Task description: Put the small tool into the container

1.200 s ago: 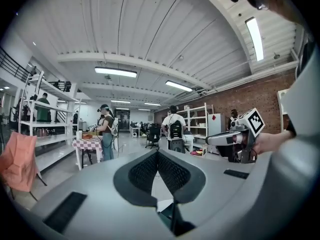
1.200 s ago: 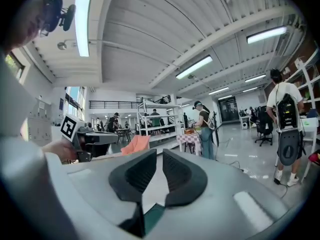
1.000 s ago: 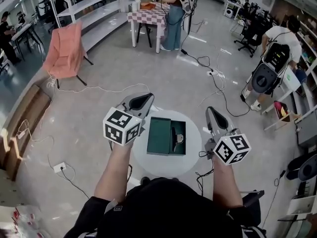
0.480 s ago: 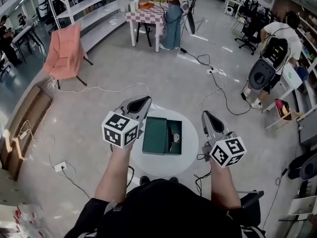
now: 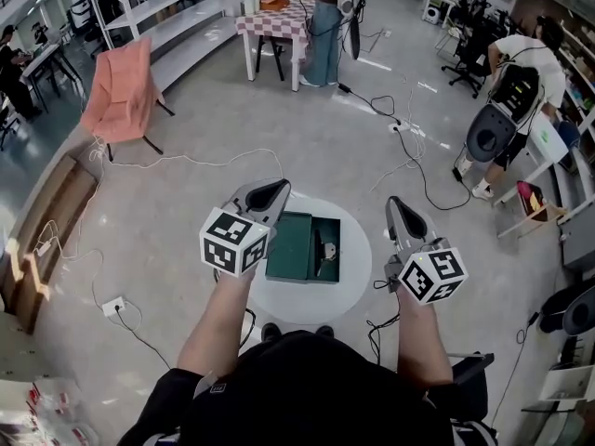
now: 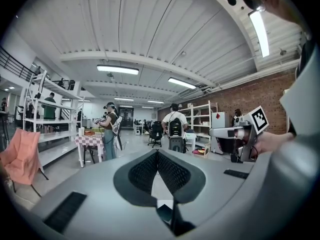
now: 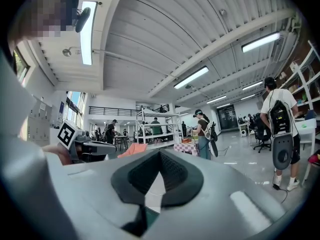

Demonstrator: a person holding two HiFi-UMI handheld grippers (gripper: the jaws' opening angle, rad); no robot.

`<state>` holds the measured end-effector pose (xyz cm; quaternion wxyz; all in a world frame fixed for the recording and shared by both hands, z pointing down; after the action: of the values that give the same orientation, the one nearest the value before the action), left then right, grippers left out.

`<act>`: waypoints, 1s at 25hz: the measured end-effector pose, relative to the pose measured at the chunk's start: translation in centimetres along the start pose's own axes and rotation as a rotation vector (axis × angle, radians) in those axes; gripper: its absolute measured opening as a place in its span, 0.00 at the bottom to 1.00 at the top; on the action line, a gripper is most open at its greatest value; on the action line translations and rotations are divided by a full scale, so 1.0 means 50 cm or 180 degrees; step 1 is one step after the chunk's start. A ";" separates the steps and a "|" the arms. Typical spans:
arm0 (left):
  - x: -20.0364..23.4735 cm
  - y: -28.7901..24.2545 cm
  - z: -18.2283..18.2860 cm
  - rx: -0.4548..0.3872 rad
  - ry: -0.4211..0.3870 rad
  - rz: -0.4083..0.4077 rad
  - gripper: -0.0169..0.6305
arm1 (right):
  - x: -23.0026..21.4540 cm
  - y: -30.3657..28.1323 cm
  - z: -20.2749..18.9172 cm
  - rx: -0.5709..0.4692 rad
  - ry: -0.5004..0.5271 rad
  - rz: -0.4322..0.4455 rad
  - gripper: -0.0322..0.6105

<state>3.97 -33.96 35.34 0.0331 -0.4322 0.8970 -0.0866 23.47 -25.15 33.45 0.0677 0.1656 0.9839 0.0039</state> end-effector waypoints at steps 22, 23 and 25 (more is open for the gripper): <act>0.046 0.051 -0.022 0.0021 0.0095 0.0149 0.04 | 0.050 -0.016 -0.010 0.0051 0.0042 0.0122 0.06; 0.046 0.053 -0.022 0.0018 0.0094 0.0148 0.04 | 0.052 -0.015 -0.012 0.0053 0.0045 0.0125 0.06; 0.045 0.057 -0.024 0.0016 0.0103 0.0146 0.04 | 0.056 -0.013 -0.015 0.0062 0.0042 0.0130 0.06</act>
<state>0.22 -33.83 36.05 0.0216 -0.4100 0.9069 -0.0950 20.54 -24.82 33.82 0.0596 0.1864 0.9807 -0.0031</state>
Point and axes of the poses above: the fingertips, and each gripper's own axes: y backward along the fingers, x to its left, z out of its top, the point moved 1 cm from there along y, backward along the fingers, and after that the axes turned 4 degrees about z, right-handed, at the moved point
